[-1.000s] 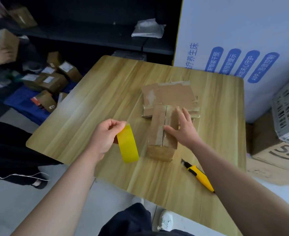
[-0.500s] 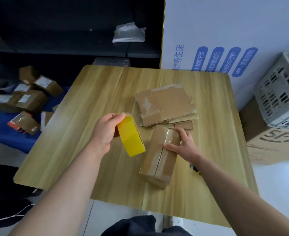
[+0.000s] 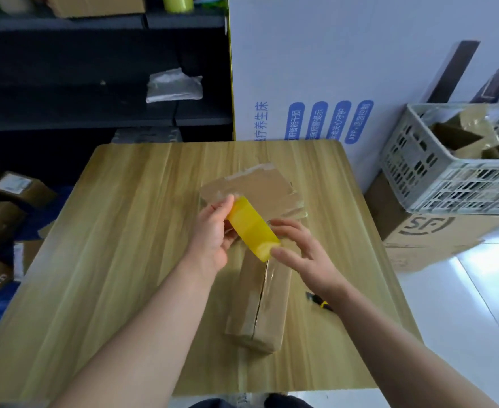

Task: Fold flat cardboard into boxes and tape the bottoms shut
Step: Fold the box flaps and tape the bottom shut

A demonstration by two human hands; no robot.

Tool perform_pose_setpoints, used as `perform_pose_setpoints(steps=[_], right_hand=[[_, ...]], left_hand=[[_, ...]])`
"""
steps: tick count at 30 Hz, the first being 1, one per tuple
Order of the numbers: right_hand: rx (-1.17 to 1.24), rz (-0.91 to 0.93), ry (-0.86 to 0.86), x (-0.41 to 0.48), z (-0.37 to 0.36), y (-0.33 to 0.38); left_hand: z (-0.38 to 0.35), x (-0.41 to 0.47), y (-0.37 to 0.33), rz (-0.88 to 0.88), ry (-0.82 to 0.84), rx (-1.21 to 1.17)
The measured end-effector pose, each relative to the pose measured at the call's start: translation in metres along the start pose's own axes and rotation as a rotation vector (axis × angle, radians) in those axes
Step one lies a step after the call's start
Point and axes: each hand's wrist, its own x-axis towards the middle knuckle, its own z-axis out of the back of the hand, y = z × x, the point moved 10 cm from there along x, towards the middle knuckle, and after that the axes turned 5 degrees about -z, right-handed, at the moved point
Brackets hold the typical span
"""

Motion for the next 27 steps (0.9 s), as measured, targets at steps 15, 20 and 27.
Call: perform_pose_setpoints(steps=[15, 20, 27], right_hand=[[-0.064, -0.214, -0.036, 0.004, 0.101, -0.008], [-0.312, -0.276, -0.072, 0.008, 0.123, -0.027], [-0.511, -0.385, -0.093, 0.011, 0.121, -0.062]], left_hand=[[-0.003, 0.01, -0.005, -0.186, -0.193, -0.088], [0.018, 0.004, 0.027, -0.146, -0.225, 0.046], [0.038, 0.004, 0.063, -0.069, -0.341, 0.139]])
